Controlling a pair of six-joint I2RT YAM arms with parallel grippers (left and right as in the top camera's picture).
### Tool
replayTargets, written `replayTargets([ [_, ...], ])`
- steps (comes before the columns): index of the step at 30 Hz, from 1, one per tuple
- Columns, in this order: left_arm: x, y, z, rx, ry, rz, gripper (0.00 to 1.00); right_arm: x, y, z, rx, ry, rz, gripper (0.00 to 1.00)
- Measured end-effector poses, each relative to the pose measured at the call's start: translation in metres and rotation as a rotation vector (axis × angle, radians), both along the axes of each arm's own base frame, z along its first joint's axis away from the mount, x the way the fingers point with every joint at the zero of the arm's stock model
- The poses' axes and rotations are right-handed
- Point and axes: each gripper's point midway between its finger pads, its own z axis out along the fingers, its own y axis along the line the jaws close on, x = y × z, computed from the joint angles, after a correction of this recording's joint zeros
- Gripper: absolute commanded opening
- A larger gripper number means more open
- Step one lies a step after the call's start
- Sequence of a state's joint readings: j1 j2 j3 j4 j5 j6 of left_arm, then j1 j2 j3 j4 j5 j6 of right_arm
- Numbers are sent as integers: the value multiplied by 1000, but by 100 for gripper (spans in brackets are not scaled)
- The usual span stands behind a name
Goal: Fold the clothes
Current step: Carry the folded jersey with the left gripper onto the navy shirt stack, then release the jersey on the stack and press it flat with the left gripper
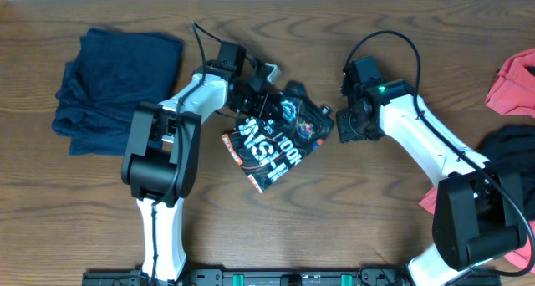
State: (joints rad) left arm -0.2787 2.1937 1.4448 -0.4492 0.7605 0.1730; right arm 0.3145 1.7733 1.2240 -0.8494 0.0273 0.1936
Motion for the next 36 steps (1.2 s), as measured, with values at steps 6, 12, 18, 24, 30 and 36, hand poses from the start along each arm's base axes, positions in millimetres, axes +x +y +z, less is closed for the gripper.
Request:
replayTargets([
  [6, -6, -6, -3, -15, 15, -21, 6, -3, -1, -1, -4, 14, 0, 51],
  [12, -1, 3, 1, -15, 13, 1, 6, -5, -4, -1, -7, 23, -7, 51],
  [18, 43, 48, 45, -22, -94, 148, 6, -3, -15, -1, -8, 27, -40, 51],
  [24, 96, 123, 147, -33, -383, 352, 6, -2, -21, -1, -8, 28, -55, 51],
  [30, 120, 200, 208, -2, -544, 583, 6, -2, -21, -1, -8, 29, -55, 51],
  [36, 124, 267, 211, 29, -509, 809, 6, -4, -21, -1, -10, 37, -55, 51],
])
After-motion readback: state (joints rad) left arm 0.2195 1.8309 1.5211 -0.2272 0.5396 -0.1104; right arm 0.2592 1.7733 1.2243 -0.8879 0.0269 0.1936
